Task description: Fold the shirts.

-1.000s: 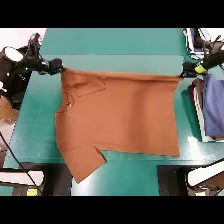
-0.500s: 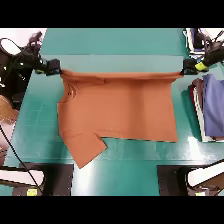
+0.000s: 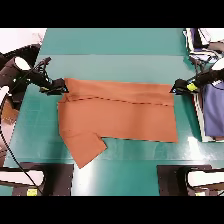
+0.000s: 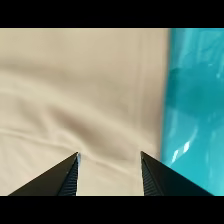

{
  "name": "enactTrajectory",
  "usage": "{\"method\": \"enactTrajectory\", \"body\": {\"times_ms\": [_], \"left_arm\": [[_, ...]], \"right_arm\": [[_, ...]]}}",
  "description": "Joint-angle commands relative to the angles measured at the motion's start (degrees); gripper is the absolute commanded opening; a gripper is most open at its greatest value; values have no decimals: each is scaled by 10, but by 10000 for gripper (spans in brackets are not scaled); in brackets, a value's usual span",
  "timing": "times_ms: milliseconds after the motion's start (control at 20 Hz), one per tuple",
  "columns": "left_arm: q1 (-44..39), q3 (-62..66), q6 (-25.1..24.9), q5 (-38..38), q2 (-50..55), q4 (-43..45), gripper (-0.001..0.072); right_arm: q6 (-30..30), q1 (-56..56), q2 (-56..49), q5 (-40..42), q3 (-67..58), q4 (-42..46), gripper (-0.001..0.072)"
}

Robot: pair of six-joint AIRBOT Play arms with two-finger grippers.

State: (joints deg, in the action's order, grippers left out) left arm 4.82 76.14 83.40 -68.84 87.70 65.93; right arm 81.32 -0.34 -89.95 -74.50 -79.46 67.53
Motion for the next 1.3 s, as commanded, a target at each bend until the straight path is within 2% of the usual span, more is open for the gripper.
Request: {"method": "enactTrajectory", "body": {"times_ms": [0,200,400,500,650,950,1150,1200,1250], "left_arm": [[1,-16,6,-50,-34,40,484],[1,-150,23,-73,-178,96,483],[1,-348,28,-70,-318,47,484],[1,-418,39,-63,-356,38,484],[1,-472,47,-52,-371,21,484],[1,-526,46,44,-371,-63,484],[1,-542,31,58,-371,-95,482],[1,-542,31,57,-371,-96,470],[1,-542,31,56,-371,-96,200]], "right_arm": [[1,-5,30,-10,27,-14,443],[1,-19,110,-42,27,-15,443],[0,-15,163,-35,27,-20,442],[0,-15,172,-33,27,-21,442],[0,-15,173,-42,27,-21,442],[0,-15,173,-42,27,-21,442],[0,-15,174,-63,27,-20,442],[0,-17,176,-75,27,-17,442],[0,-23,181,-82,32,-17,442]]}}
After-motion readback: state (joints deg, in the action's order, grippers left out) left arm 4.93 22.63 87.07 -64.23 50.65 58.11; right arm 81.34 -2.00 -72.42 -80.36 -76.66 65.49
